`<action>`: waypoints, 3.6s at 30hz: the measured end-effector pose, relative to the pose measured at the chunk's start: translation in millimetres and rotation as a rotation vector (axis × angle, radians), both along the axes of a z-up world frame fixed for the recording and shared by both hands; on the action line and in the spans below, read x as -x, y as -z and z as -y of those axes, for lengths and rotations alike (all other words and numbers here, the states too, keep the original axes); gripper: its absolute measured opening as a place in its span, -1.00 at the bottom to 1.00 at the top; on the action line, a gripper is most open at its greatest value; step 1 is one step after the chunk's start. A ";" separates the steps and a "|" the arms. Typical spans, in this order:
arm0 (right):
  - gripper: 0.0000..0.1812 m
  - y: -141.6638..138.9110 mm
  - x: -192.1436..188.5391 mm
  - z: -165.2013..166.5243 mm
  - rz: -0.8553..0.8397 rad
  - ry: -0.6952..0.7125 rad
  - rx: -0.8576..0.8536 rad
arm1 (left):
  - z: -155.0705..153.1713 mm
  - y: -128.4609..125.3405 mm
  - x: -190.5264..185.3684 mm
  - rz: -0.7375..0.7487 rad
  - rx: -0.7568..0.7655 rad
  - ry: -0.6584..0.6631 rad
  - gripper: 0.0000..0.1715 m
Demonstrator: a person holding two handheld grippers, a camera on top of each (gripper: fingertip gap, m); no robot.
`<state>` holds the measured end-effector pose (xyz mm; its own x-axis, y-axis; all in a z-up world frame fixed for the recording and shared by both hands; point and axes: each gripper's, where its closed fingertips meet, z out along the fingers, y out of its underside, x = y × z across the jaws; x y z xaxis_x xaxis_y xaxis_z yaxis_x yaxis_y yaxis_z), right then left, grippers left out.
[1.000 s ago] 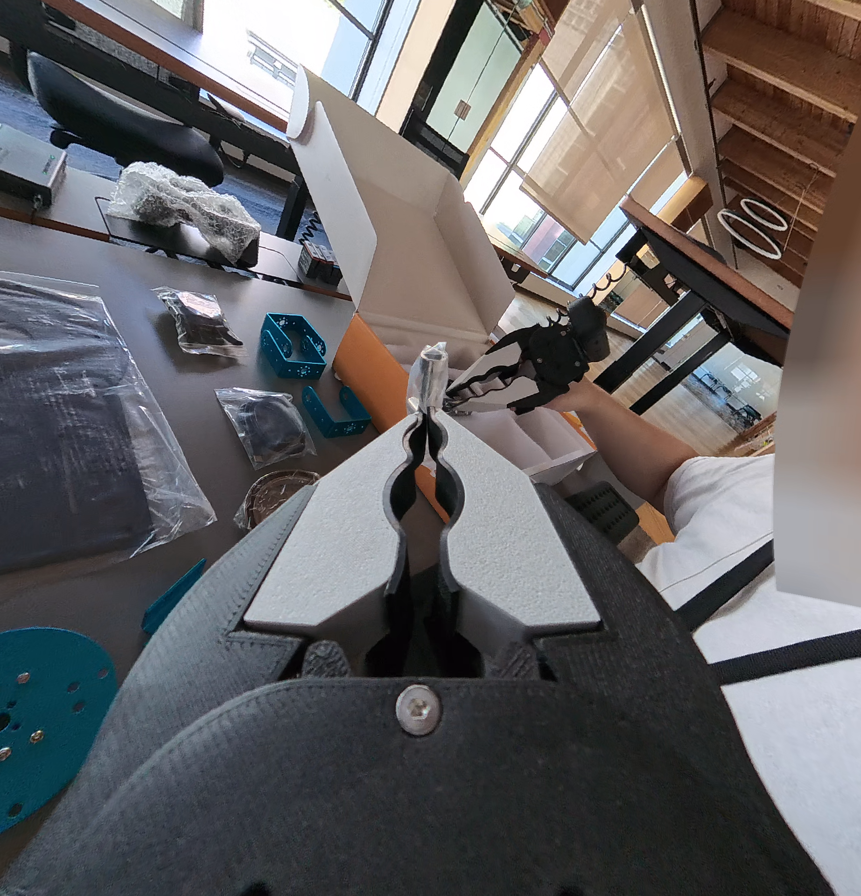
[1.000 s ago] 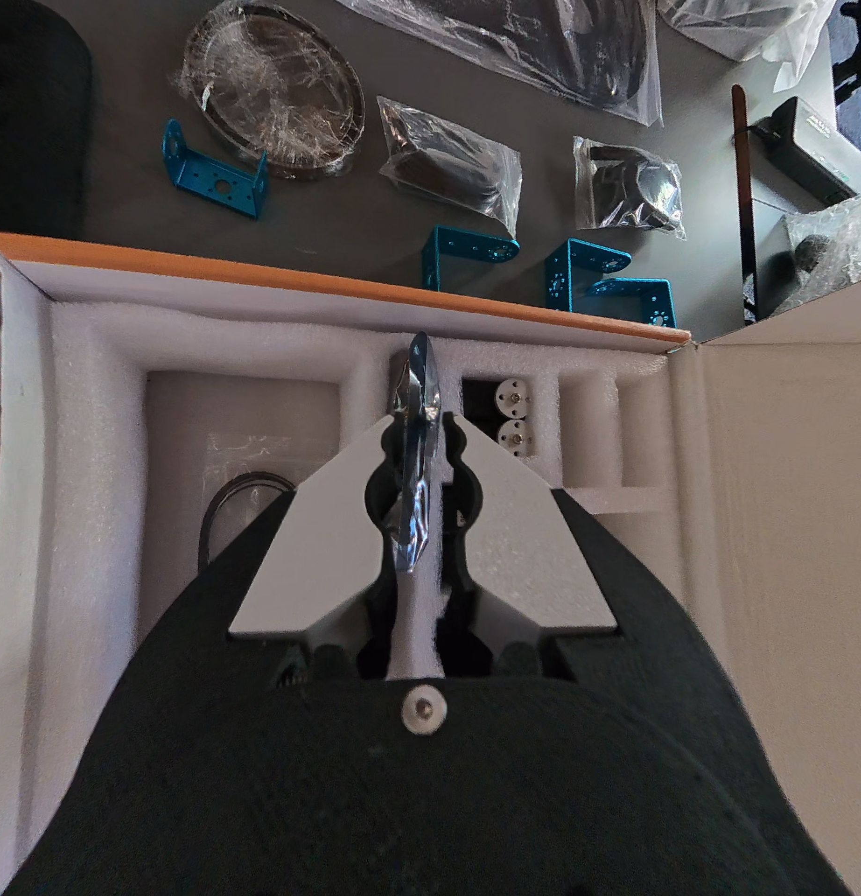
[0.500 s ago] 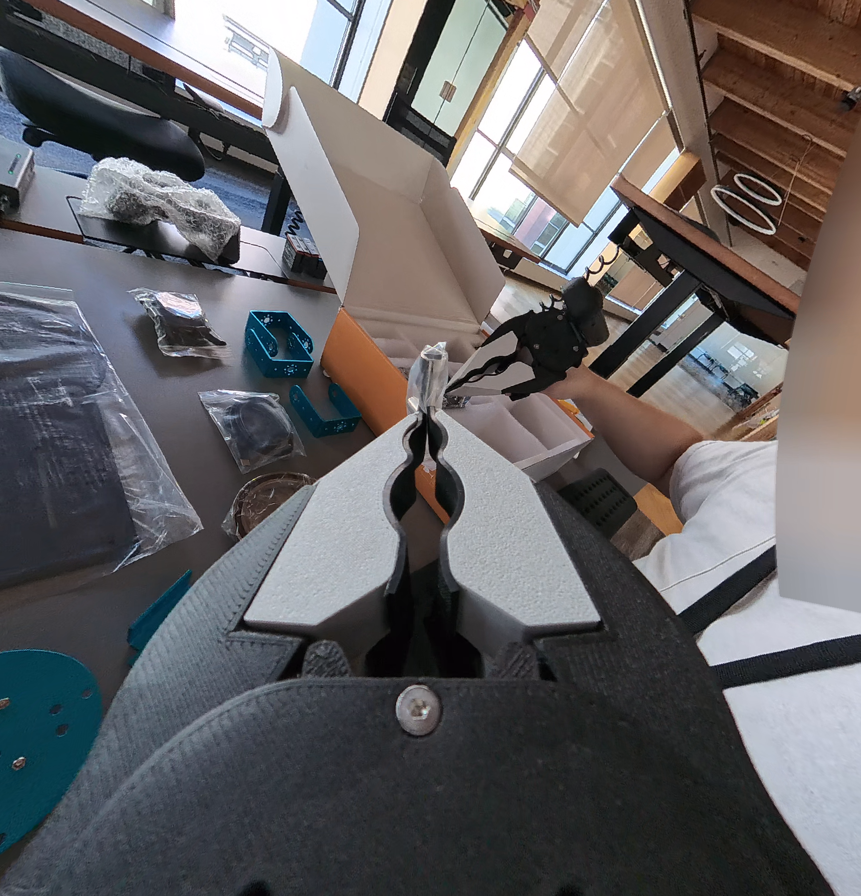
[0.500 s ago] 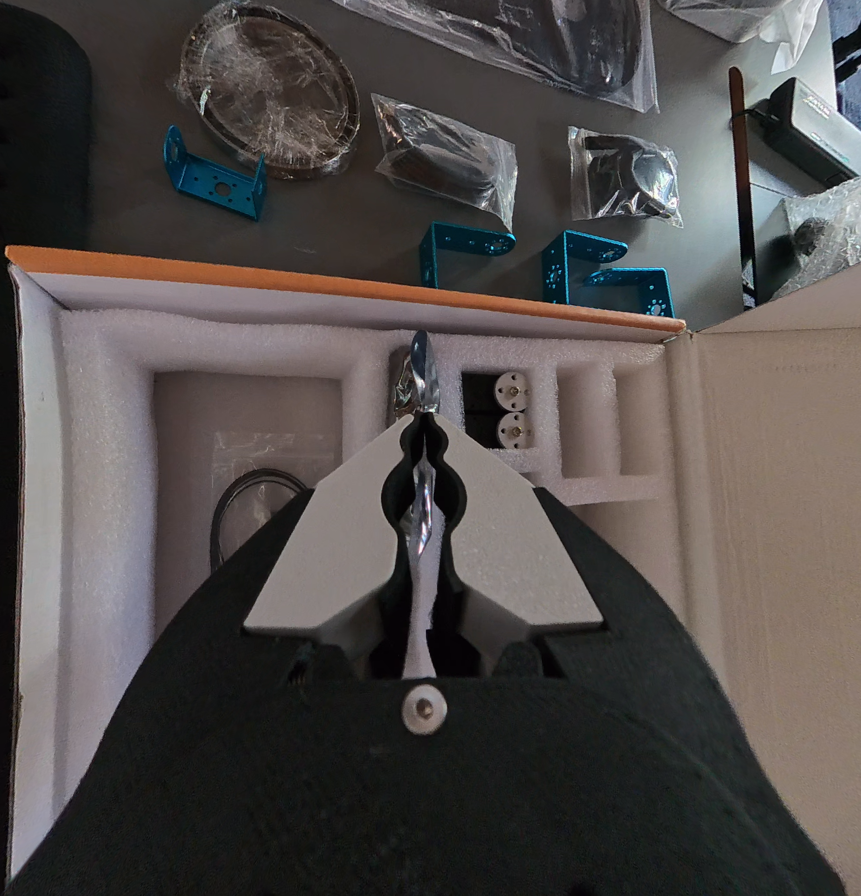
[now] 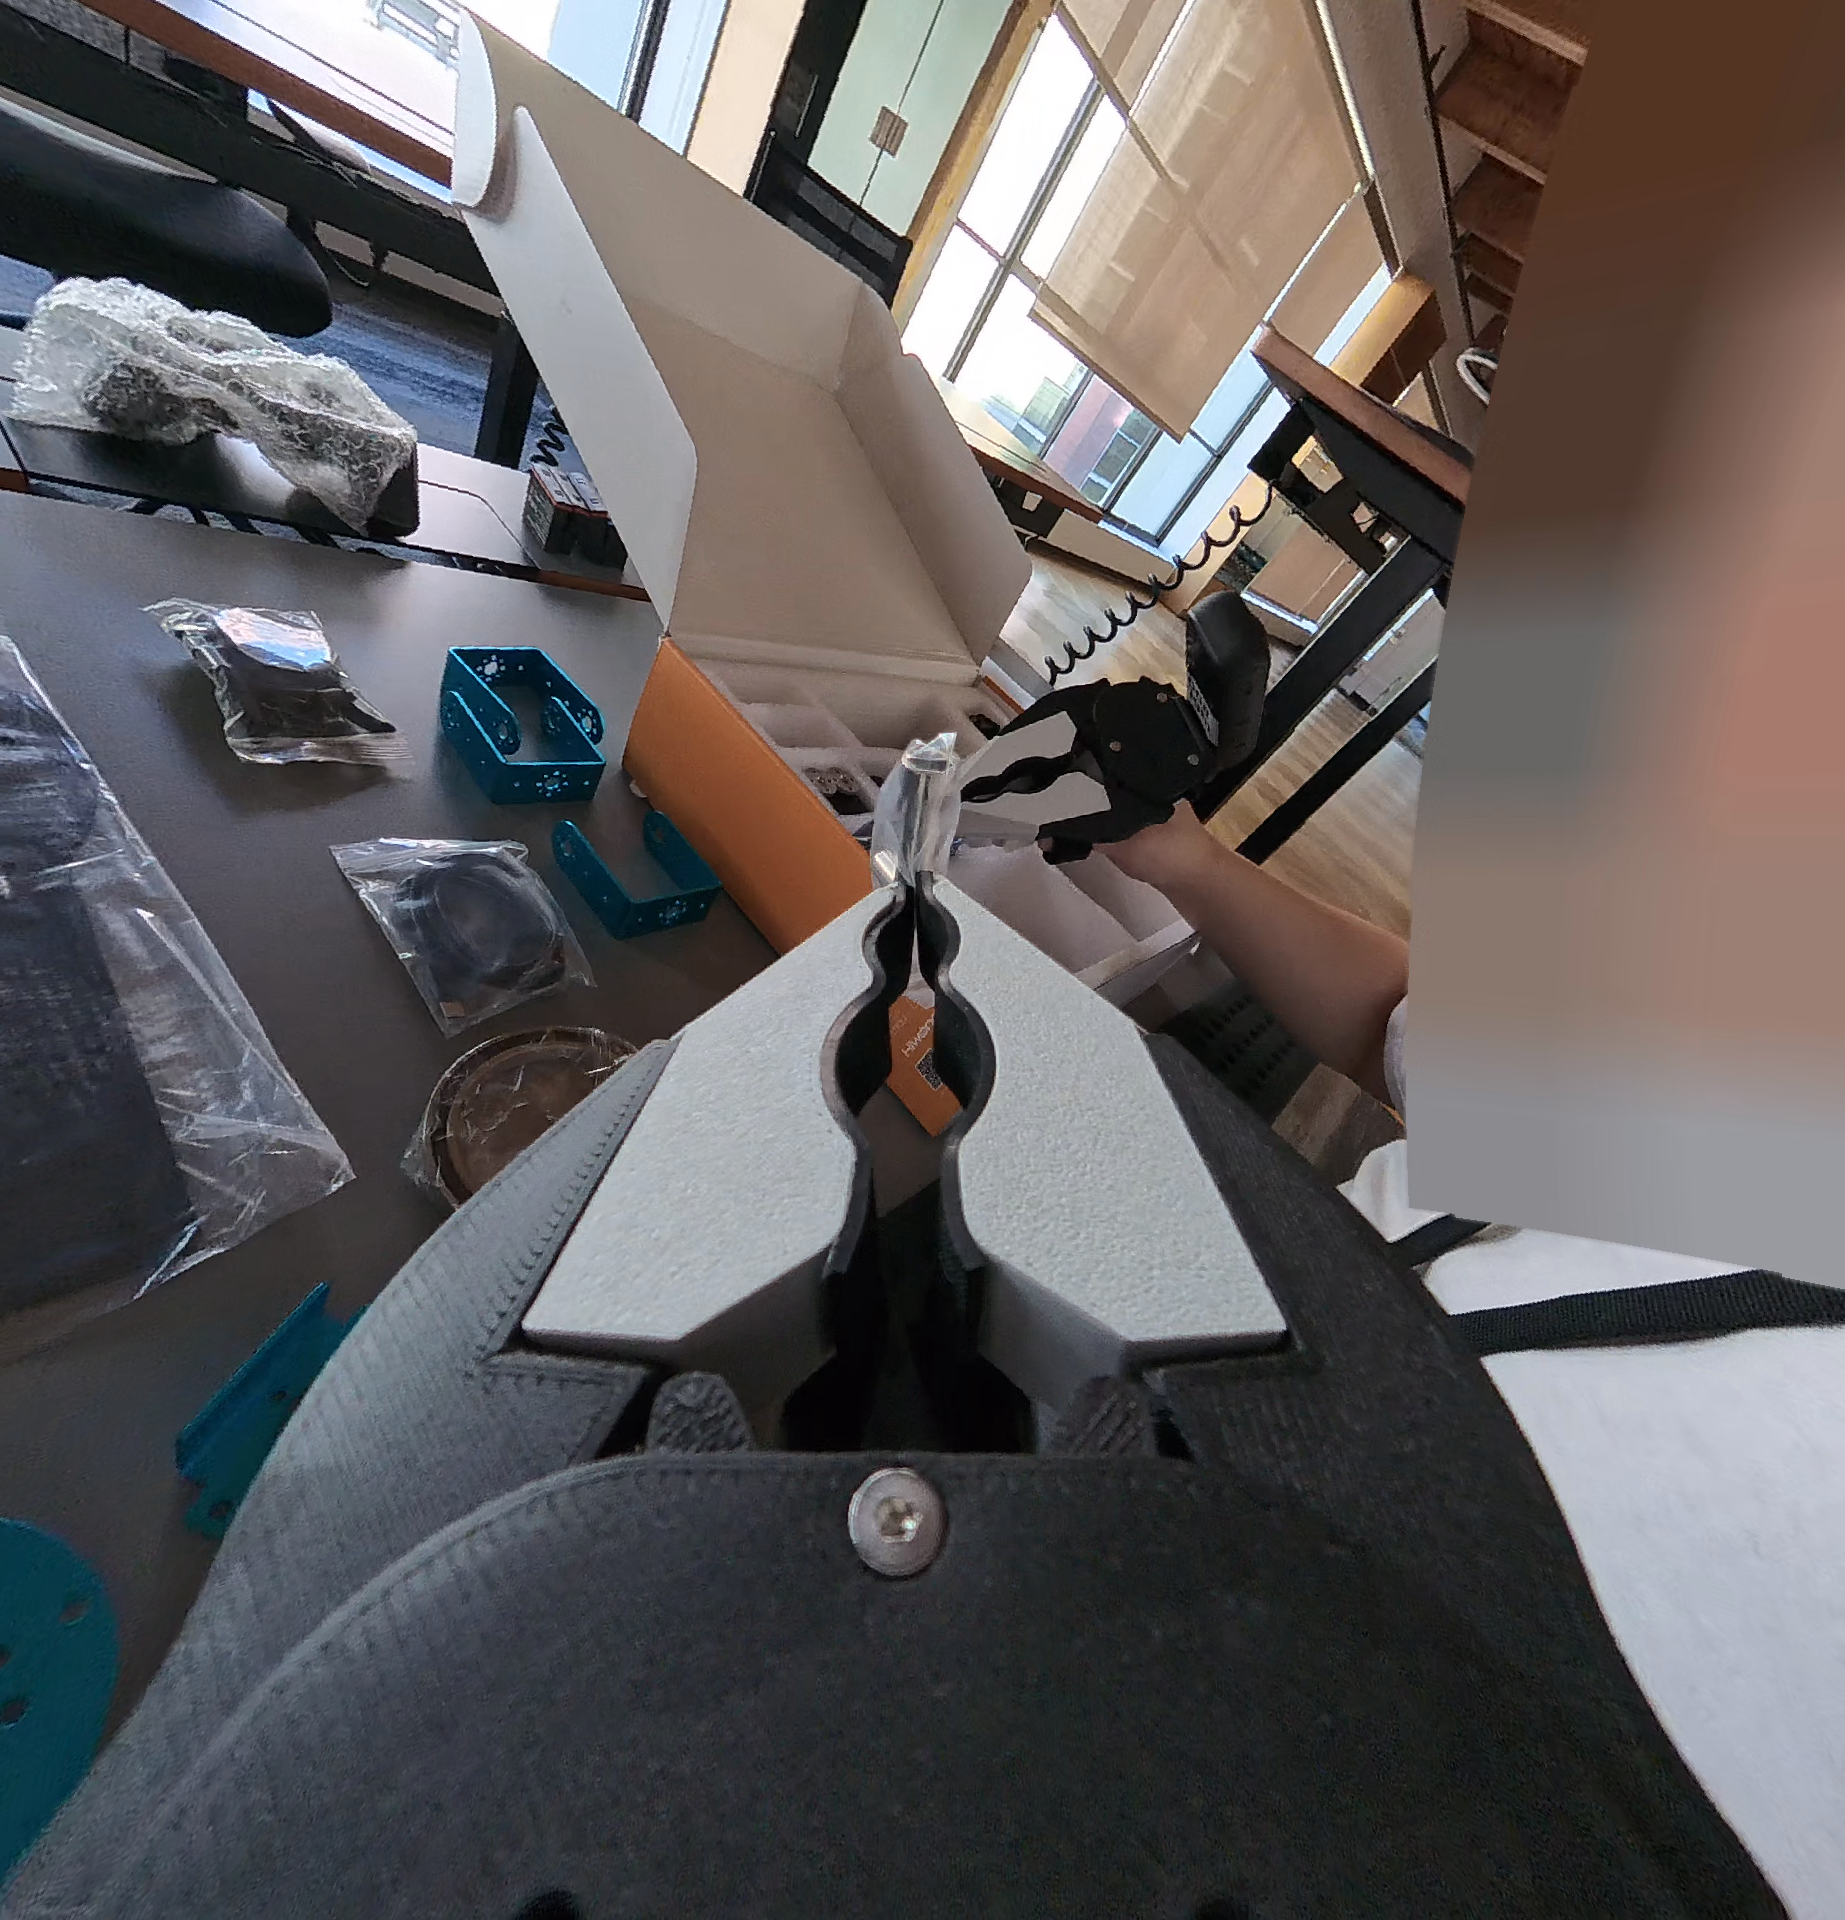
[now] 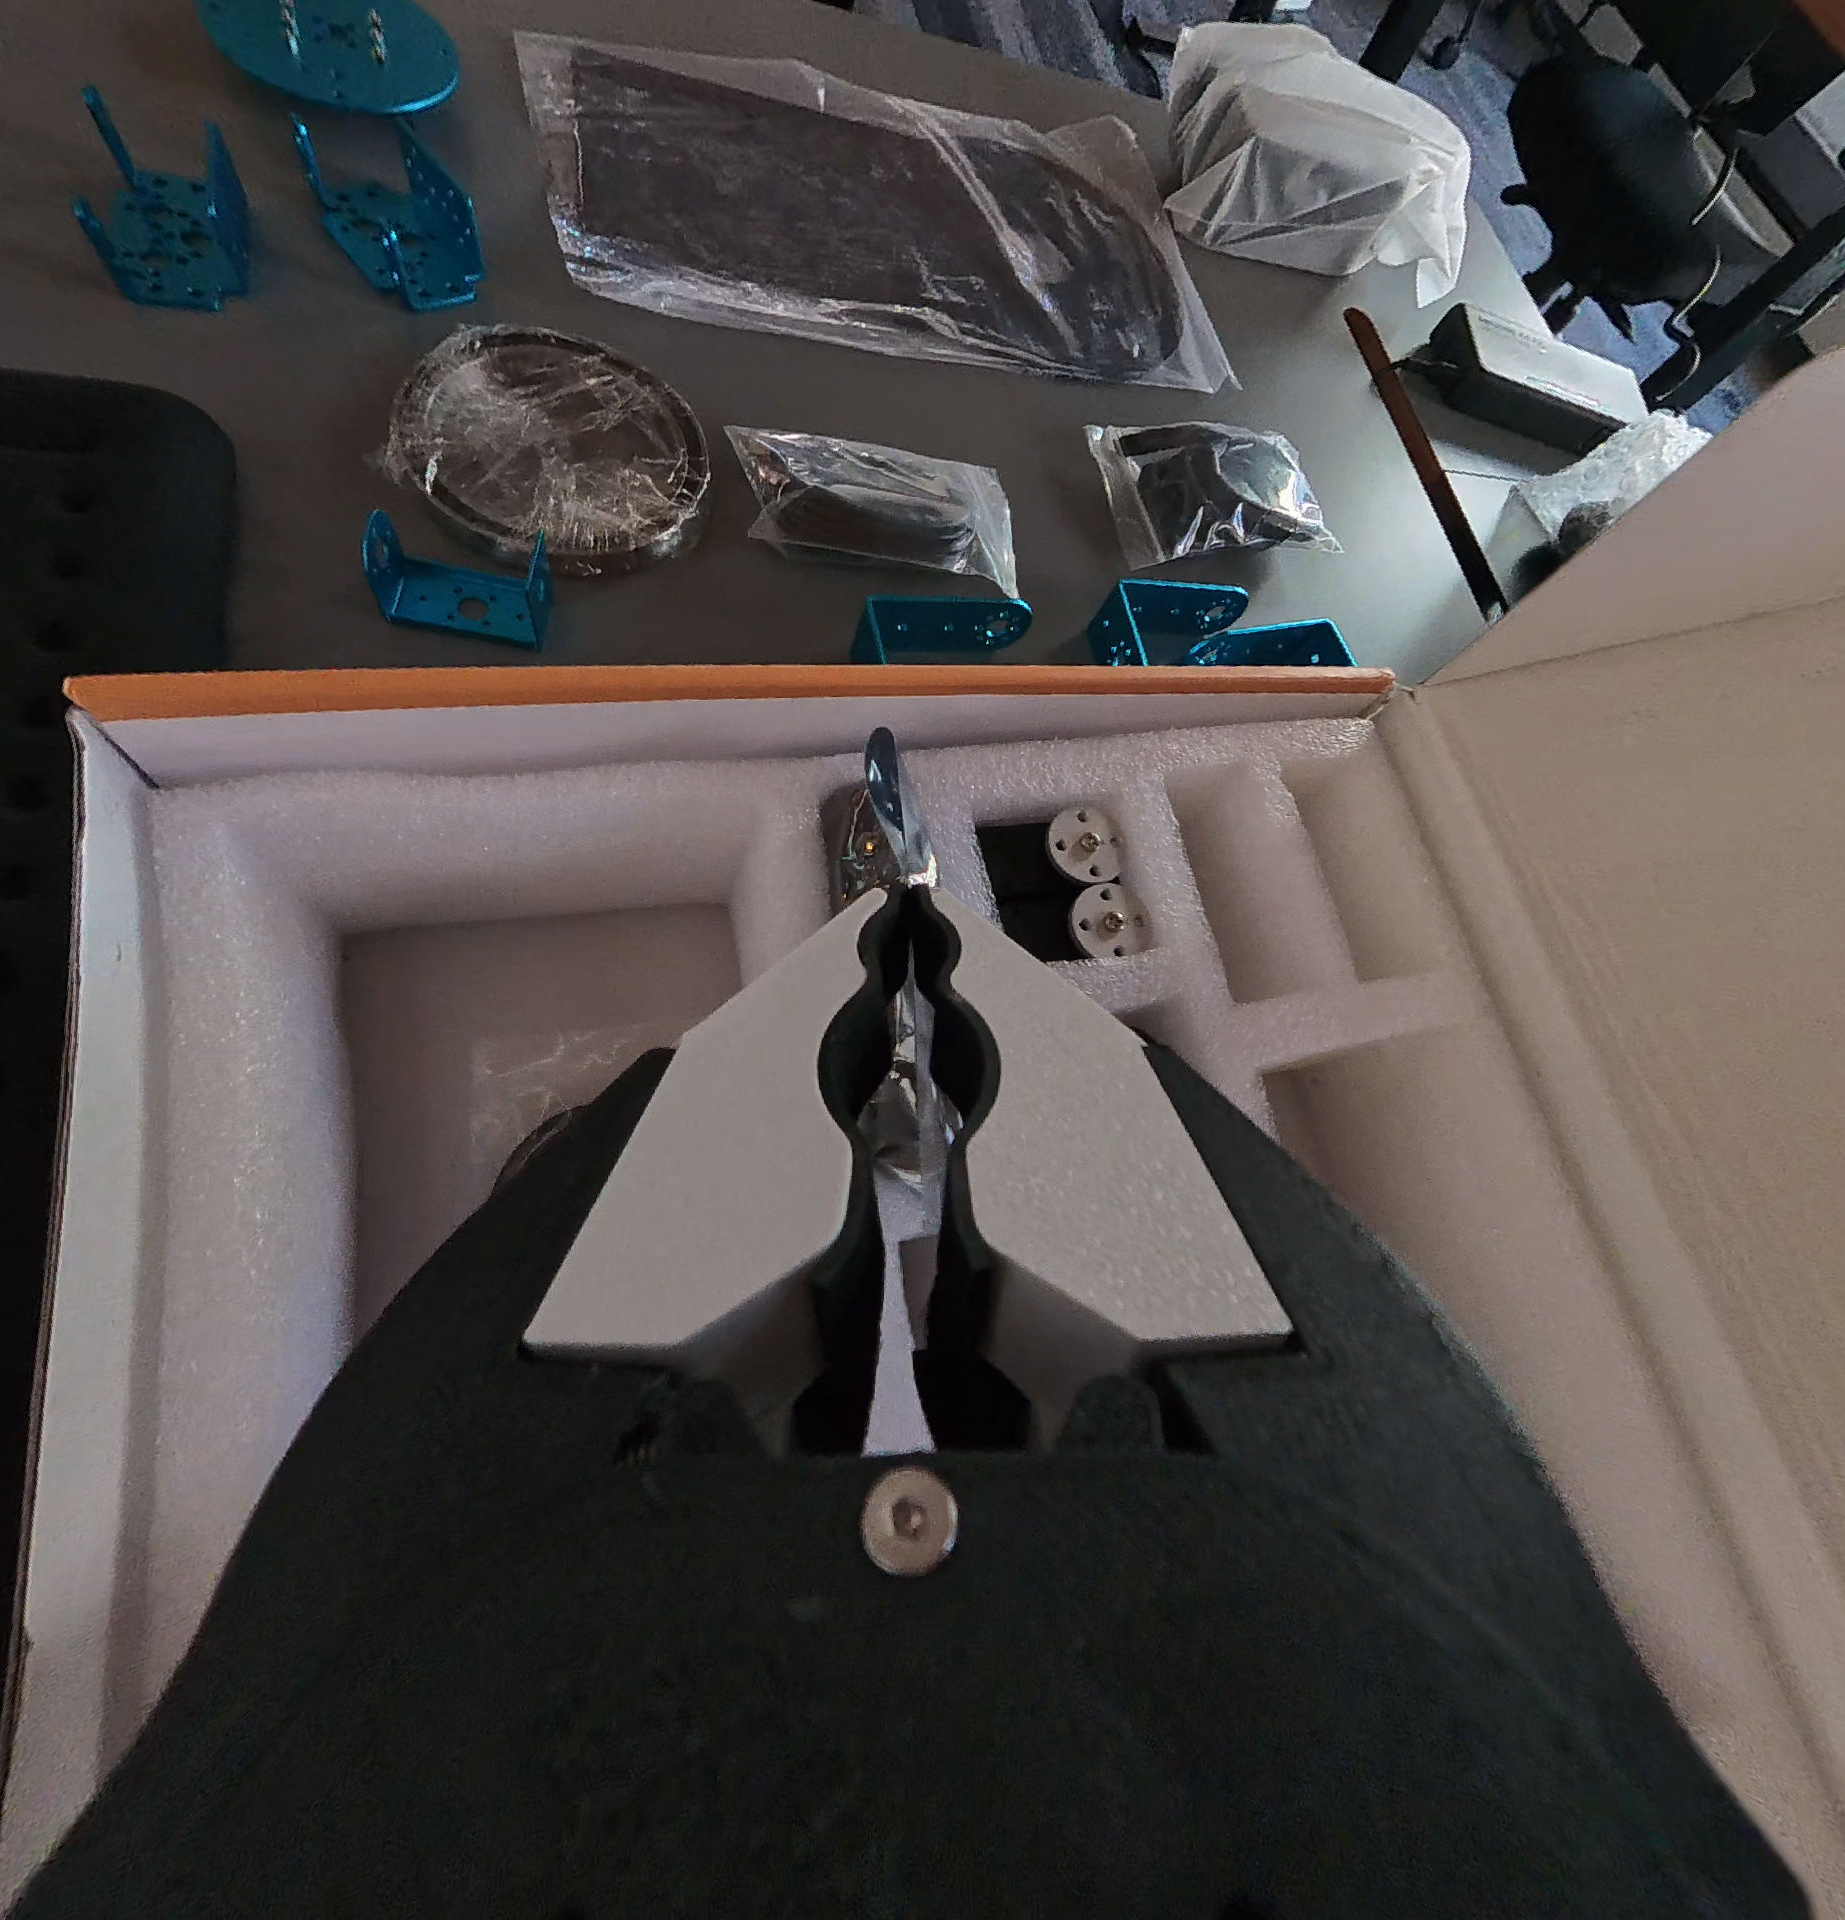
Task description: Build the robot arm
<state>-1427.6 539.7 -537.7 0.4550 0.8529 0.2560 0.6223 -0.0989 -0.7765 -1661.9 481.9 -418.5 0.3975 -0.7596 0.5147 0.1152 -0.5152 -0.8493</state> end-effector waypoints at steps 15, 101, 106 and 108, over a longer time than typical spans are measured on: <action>-1.00 4.8 0.6 1.2 -0.088 -0.012 0.177 | -1.9 5.3 5.4 0.006 0.015 -0.011 -1.00; -0.76 8.5 -17.4 5.1 -0.092 -0.086 0.140 | -14.7 95.7 -204.8 -0.535 -0.172 0.358 -1.00; -0.91 12.4 -7.9 -1.4 -0.009 -0.093 0.116 | -24.4 124.9 -221.6 -0.755 -0.227 0.343 -1.00; -0.92 13.0 -7.5 -1.5 0.028 -0.101 0.123 | -32.6 132.3 -223.4 -0.790 -0.216 0.311 -1.00</action>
